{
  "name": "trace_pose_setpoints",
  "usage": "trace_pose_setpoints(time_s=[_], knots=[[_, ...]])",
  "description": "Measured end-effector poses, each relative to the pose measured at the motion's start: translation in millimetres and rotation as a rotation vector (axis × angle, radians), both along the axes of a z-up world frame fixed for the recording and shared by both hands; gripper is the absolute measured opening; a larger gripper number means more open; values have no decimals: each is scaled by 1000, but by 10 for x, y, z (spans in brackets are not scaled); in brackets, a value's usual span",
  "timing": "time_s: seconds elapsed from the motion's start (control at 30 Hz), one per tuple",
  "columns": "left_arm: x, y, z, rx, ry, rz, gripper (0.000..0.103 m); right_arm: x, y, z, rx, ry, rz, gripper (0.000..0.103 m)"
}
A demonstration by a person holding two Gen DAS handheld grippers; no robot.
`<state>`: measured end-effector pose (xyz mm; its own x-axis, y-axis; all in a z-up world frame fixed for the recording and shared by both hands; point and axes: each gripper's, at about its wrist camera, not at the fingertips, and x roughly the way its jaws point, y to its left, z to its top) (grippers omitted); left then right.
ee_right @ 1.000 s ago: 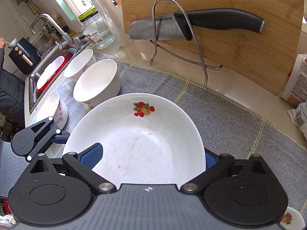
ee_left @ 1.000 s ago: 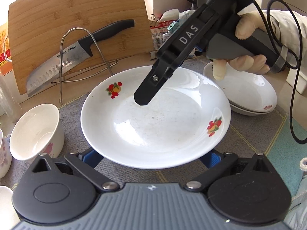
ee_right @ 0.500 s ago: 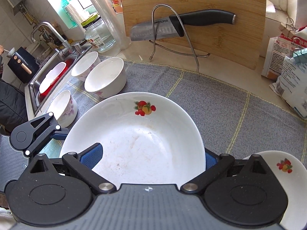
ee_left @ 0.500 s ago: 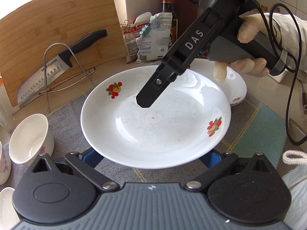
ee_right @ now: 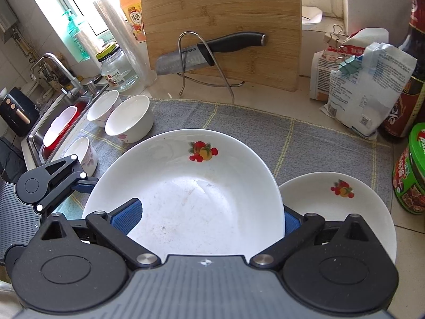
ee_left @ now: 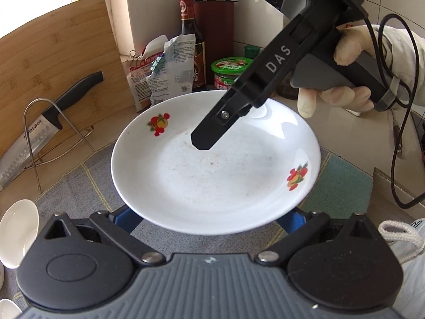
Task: Organize plates and bowls
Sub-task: 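Lower the held plate with the right tool onto the plate stack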
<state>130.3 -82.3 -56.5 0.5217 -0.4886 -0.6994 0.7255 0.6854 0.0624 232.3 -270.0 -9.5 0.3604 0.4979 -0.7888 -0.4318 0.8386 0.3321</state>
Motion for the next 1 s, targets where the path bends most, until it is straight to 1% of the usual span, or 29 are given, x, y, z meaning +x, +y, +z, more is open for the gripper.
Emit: trace_pose_setpoints(time_s=[0.27,0.5,1.0], knots=[[95,-280,-12,-9,6,-89,102,-125,-345,14,-11,-10,-98,103],[178,-444,-75,-6,15,-155,102,-185,-562,-43,-20,4,-172,103],[380,-664,-176,4,54,-188,102,-157,-752,-197,-42,24,-238,103]])
